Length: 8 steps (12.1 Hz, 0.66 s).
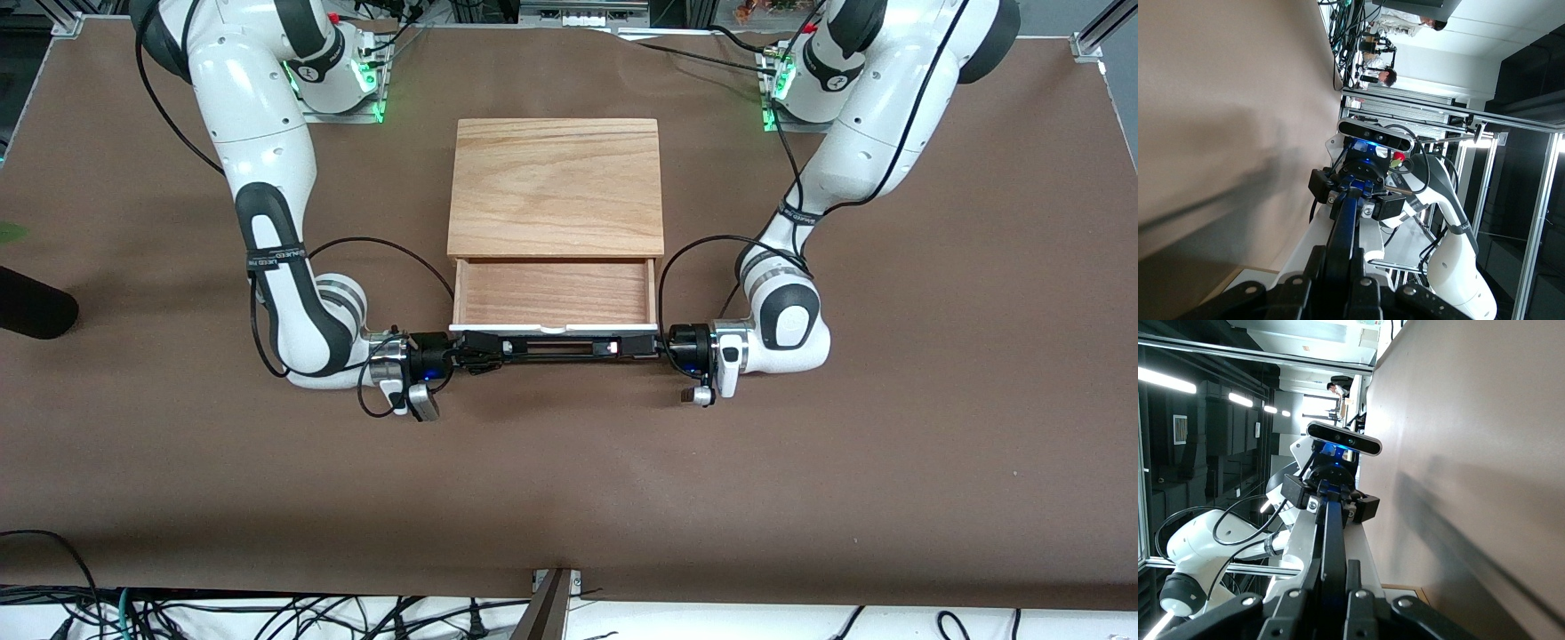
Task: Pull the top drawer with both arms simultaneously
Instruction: 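Pull the drawer out of the box with both grippers together, then open both grippers and draw them back from the handle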
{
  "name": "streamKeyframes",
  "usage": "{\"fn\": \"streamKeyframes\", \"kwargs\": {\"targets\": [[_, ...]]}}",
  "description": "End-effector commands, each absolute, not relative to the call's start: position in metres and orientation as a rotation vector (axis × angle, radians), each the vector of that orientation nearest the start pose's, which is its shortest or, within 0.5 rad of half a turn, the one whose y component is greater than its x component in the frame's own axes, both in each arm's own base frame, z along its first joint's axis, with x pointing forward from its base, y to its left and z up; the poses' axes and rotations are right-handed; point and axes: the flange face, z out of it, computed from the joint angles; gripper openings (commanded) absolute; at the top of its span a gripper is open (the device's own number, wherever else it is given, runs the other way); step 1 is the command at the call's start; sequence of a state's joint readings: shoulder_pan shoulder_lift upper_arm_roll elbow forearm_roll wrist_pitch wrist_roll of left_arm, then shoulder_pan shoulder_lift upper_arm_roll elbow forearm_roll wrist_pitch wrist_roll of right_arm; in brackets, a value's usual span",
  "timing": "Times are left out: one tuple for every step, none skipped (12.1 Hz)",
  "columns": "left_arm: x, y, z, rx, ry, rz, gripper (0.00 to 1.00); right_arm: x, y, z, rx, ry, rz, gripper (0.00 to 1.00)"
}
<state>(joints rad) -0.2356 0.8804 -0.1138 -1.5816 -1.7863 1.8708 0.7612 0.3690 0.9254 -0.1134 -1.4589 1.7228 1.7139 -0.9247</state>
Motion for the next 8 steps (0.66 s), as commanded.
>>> {"fn": "streamKeyframes", "kwargs": {"targets": [[0.6386,-0.2632,0.1462,1.632,0.405,-0.173,0.46,0.6966,0.2211,0.2008,-1.638,-0.101,-0.171,0.16],[0.6376,-0.2623,0.1457,1.633,0.394,-0.165,0.56,0.6965,0.2199,0.197,-1.64,-0.097,-0.169,0.16],[0.635,-0.2612,0.1435,1.632,0.396,-0.171,0.63,0.6978,0.2157,0.1954,-1.641,-0.091,-0.172,0.16],[0.6339,-0.2612,0.1439,1.631,0.4,-0.176,0.63,0.7002,0.2133,0.1963,-1.642,-0.092,-0.178,0.16],[0.6328,-0.2599,0.1421,1.632,0.403,-0.178,0.75,0.7004,0.212,0.1937,-1.642,-0.088,-0.177,0.17],[0.63,-0.2593,0.1396,1.634,0.407,-0.183,1.0,0.7001,0.213,0.1936,-1.642,-0.09,-0.176,0.42],[0.6304,-0.2596,0.1417,1.631,0.414,-0.192,1.0,0.7,0.213,0.1936,-1.642,-0.098,-0.184,0.99],[0.6317,-0.2561,0.1436,1.637,0.416,-0.194,1.0,0.6996,0.2141,0.1935,-1.642,-0.103,-0.185,1.0]]}}
